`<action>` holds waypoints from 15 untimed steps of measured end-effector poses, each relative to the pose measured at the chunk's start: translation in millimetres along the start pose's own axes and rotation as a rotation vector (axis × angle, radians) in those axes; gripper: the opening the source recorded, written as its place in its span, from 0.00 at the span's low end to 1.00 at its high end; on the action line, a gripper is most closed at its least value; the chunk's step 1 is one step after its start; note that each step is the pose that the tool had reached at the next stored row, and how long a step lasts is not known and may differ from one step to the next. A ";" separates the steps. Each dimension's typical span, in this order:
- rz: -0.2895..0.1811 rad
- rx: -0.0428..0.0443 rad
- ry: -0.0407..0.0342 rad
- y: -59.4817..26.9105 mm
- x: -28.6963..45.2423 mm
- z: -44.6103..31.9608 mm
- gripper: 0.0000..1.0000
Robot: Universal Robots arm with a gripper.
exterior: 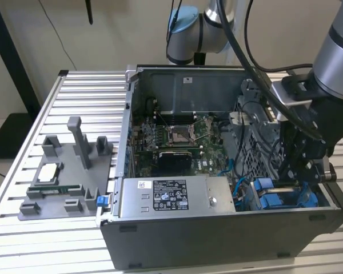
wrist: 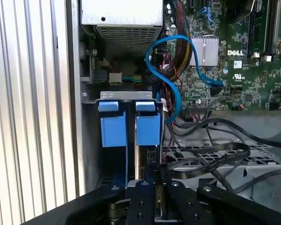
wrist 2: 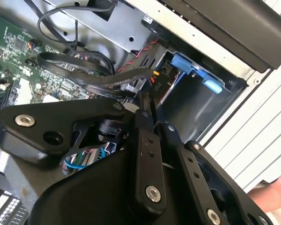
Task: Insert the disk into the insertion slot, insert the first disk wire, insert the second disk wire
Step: 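Insert the second disk wire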
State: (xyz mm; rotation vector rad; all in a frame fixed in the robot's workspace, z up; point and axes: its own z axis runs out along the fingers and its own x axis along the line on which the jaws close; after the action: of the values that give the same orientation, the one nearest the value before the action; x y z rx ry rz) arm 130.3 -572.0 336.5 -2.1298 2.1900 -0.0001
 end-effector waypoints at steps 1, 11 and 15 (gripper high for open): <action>0.000 0.0003 0.0003 0.1 0.1 1.0 0.00; 0.000 0.0004 -0.0062 -1.8 -1.9 -29.0 1.00; 0.000 0.0004 -0.0062 -2.6 -2.8 -43.0 1.00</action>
State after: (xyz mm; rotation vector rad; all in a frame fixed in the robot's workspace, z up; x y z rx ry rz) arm 130.3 -571.9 379.7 -2.1265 2.1866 0.0060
